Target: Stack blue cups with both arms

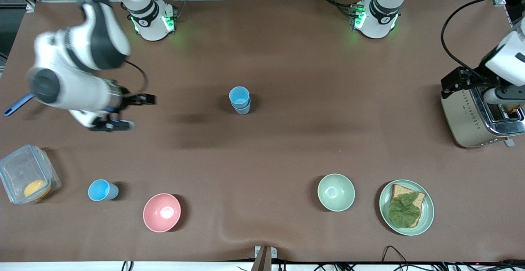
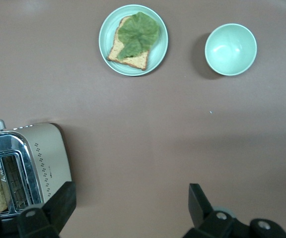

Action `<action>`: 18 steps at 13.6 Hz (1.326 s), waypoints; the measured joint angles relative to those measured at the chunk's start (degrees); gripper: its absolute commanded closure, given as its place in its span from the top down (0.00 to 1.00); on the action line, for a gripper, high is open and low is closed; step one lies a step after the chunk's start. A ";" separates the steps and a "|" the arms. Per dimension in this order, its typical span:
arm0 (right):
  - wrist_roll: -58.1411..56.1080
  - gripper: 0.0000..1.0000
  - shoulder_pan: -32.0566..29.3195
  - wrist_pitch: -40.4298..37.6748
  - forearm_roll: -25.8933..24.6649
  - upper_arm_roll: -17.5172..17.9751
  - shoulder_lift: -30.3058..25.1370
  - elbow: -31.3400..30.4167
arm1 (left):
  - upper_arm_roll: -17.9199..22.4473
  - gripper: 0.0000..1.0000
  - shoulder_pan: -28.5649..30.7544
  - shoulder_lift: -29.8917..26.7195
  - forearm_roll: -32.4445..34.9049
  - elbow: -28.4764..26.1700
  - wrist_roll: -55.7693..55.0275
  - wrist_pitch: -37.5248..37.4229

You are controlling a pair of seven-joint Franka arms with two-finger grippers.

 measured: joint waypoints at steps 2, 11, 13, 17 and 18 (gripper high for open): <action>-7.37 1.00 -5.35 -2.63 -1.98 0.01 -5.21 0.06 | 0.01 1.00 -0.79 -0.01 0.00 0.04 0.00 -0.46; -10.22 1.00 -12.61 -7.28 -8.84 0.90 -13.16 4.72 | 0.27 1.00 -1.03 -0.02 -0.11 0.22 0.00 -0.89; -9.80 1.00 -12.51 -8.55 -8.81 1.08 -12.72 7.29 | 0.27 1.00 -1.03 -0.02 -0.12 0.54 0.00 -0.90; -9.85 1.00 -12.50 -10.32 -8.81 1.30 -11.76 9.28 | 0.27 1.00 -1.06 -0.04 -0.18 0.93 0.00 -1.96; -9.91 1.00 -12.50 -10.77 -8.81 1.30 -11.57 9.31 | 0.26 1.00 -1.09 -0.03 -0.19 0.98 0.00 -2.68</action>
